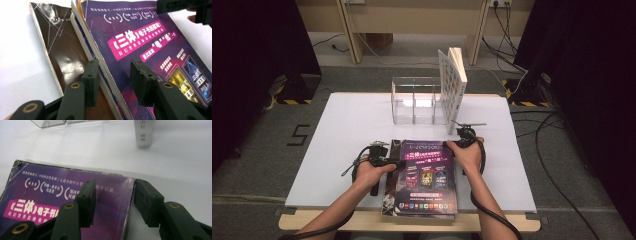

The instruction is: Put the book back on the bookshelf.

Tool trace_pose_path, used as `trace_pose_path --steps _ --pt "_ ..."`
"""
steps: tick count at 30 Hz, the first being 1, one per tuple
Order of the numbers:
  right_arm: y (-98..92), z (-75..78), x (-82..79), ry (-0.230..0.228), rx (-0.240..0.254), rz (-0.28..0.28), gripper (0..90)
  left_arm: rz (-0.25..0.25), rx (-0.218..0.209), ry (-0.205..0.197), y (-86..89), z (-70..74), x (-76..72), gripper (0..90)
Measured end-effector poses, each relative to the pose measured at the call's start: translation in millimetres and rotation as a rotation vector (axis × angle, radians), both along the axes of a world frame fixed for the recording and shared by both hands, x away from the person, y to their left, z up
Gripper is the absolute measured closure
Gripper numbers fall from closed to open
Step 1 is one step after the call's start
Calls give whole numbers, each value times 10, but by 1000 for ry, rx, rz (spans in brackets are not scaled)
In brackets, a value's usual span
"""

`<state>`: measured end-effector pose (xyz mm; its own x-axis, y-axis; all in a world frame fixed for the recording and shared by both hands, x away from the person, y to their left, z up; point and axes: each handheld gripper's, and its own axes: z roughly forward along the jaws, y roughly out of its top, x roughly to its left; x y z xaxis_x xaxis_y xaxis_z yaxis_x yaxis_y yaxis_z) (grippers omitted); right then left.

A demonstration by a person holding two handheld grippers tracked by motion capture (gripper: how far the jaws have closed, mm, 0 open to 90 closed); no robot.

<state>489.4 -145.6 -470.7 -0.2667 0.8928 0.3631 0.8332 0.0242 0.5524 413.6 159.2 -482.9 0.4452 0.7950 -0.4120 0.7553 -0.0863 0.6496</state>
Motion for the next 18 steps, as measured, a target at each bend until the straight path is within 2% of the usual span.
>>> trace_pose_path --steps 7,9,13,18 --pt "11 -18 104 22 25 8 508 -4 5 3 4 -2 4 592" --pt "7 -19 103 16 24 11 530 -5 8 0 5 -4 1 593" --pt "28 83 35 -38 -27 12 649 3 6 -3 -5 -6 -2 597" --pt "56 256 -45 -85 6 15 672 3 8 1 3 -10 -6 599"
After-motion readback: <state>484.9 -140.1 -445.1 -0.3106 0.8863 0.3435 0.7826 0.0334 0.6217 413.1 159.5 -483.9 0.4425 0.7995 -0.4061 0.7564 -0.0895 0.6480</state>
